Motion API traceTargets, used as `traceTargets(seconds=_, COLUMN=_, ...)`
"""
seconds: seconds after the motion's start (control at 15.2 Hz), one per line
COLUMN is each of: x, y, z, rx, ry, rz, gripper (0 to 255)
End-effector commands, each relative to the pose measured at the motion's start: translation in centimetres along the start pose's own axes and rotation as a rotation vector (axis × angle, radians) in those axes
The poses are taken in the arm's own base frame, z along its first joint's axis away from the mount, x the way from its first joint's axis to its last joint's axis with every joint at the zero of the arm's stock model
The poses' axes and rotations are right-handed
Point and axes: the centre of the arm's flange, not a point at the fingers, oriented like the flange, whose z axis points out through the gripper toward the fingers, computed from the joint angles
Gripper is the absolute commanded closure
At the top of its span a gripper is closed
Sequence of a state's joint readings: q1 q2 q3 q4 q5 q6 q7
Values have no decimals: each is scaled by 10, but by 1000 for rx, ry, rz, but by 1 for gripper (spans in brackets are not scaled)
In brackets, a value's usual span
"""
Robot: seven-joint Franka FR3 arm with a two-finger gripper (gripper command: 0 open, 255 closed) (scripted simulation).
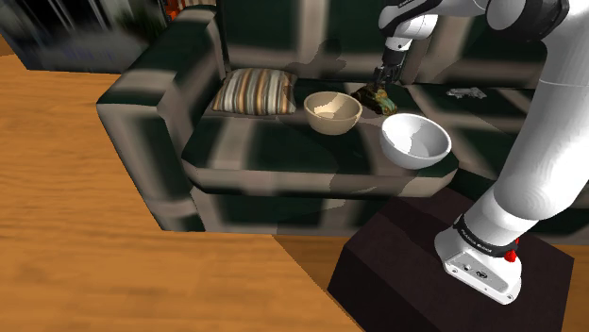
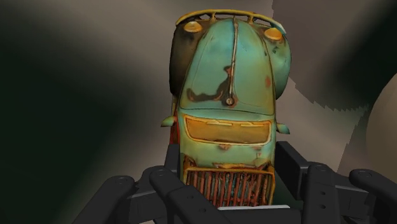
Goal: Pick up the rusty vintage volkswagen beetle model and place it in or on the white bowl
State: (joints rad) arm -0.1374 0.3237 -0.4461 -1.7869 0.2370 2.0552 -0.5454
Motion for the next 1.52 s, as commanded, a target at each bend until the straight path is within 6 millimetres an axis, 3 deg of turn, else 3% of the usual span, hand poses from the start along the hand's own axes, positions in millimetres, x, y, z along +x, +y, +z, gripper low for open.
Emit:
traceTargets(seconds=0.0, x=0, y=0, z=1, rx=0, ry=-1, rz=0, gripper=255)
traceTargets(seconds=0.33, x=0, y=0, z=1, rx=0, ry=-1, rz=0, gripper=255)
traceTargets(seconds=1.45, x=2, y=-6, z=-89, rx=0, ry=-1, rz=0, gripper=255)
